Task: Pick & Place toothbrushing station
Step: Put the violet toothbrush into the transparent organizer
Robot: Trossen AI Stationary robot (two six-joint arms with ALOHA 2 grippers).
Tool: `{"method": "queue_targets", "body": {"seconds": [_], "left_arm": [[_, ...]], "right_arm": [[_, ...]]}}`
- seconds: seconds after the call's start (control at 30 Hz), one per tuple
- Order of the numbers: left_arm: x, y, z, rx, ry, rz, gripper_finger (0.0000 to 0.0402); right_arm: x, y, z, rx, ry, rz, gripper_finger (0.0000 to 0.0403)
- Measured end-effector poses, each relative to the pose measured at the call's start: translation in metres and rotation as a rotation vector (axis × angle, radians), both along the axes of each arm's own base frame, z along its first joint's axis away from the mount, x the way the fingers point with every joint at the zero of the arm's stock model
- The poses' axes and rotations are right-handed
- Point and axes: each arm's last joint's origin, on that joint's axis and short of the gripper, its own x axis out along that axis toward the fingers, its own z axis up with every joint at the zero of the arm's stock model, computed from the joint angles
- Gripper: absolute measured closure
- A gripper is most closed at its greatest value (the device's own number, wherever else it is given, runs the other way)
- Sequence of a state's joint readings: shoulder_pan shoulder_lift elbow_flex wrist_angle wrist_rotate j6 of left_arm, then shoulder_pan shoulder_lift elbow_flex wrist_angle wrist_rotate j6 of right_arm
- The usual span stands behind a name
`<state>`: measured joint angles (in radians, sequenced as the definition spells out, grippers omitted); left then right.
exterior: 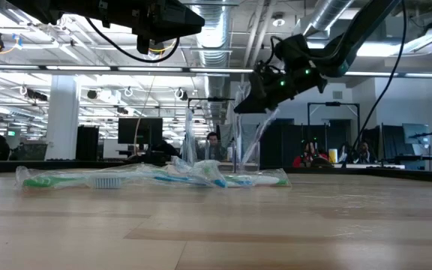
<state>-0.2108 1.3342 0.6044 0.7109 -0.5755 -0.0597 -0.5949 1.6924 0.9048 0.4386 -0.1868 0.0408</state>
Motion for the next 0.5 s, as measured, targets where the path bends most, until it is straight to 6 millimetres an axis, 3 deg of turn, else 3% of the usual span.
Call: {"method": "queue_targets", "body": {"seconds": [0.27,0.5], "left_arm": [[0.0,0.0,0.0,0.0,0.0,0.0,0.0325],[0.0,0.0,0.0,0.0,0.0,0.0,0.0325]], "right_arm": [[0.001,-0.001,-0.0046,0.02,-0.003,0.015,0.0399],[0.0007,-0.0012,-0.0051,0.024,0.003,0.014,0.0369]]}}
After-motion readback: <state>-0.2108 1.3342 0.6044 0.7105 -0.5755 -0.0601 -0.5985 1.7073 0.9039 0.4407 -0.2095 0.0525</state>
